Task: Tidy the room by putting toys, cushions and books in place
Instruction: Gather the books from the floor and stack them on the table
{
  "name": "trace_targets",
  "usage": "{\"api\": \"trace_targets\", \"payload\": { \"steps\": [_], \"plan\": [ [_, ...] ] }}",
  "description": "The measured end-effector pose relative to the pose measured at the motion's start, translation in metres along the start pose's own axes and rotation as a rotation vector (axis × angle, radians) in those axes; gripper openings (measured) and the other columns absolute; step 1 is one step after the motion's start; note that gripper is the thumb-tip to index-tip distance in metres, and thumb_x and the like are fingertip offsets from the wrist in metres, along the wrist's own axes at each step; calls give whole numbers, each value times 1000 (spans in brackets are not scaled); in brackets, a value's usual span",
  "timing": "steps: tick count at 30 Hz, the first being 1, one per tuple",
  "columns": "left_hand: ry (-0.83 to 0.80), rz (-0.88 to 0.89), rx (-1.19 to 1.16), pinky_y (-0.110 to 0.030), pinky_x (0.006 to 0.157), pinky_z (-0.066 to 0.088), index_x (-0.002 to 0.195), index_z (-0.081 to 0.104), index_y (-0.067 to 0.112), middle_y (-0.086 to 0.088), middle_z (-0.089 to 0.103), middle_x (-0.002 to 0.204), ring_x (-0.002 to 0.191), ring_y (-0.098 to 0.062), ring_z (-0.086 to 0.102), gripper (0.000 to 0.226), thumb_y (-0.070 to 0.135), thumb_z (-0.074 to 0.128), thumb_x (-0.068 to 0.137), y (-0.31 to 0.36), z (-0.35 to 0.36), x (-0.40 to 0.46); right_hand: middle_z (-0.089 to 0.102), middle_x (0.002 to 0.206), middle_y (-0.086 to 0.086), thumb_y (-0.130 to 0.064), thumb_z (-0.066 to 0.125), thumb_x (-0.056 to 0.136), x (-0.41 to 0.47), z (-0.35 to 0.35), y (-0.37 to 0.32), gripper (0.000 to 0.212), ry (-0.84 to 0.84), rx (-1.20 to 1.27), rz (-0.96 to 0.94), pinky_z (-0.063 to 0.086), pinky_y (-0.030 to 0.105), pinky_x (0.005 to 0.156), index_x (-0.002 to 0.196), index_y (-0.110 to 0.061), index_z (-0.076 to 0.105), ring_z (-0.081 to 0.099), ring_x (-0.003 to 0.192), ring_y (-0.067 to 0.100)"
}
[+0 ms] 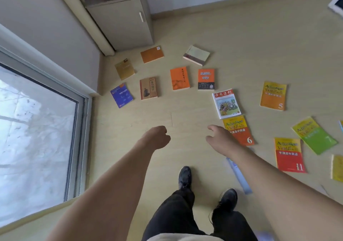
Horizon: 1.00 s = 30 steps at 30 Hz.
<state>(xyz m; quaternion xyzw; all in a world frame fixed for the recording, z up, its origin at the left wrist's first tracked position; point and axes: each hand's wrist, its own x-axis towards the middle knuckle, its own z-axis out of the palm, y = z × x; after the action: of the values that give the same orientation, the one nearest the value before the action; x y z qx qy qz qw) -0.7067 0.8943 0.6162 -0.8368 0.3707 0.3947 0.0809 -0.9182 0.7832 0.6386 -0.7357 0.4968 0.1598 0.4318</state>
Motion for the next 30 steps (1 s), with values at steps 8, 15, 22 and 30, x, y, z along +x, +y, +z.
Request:
{"api": "trace_targets", "payload": {
  "steps": [8, 15, 22, 30],
  "plan": [
    [-145, 109, 149, -36, 103, 44, 139, 50, 22, -6, 56, 138, 126, -28, 52, 45, 31, 47, 94, 116, 83, 31, 48, 143, 5, -21, 48, 94, -12, 10, 160, 52, 115, 231, 241, 46, 32, 90, 145, -18, 40, 54, 118, 26],
    [-214, 205, 156, -34, 99, 46, 137, 50, 20, -4, 56, 136, 122, -26, 54, 44, 31, 47, 95, 228, 206, 68, 54, 133, 9, -18, 49, 93, -4, 41, 324, 43, 134, 292, 425, 40, 32, 83, 135, -10, 47, 53, 115, 27],
    [-358, 142, -23, -29, 73, 44, 110, 59, 8, -5, 59, 106, 93, -25, 59, 25, 25, 52, 93, 290, 401, 166, 57, 130, 10, -21, 51, 88, 71, 145, 491, 45, 215, 459, 615, 42, 32, 85, 133, -12, 50, 56, 115, 28],
    [-442, -186, -439, -27, 60, 37, 100, 52, 16, -3, 46, 82, 81, -26, 47, 12, 23, 57, 93, 294, 633, 301, 59, 119, 10, -28, 52, 75, 192, 324, 664, 50, 346, 511, 703, 50, 39, 90, 125, -19, 51, 58, 106, 33]
  ]
}}
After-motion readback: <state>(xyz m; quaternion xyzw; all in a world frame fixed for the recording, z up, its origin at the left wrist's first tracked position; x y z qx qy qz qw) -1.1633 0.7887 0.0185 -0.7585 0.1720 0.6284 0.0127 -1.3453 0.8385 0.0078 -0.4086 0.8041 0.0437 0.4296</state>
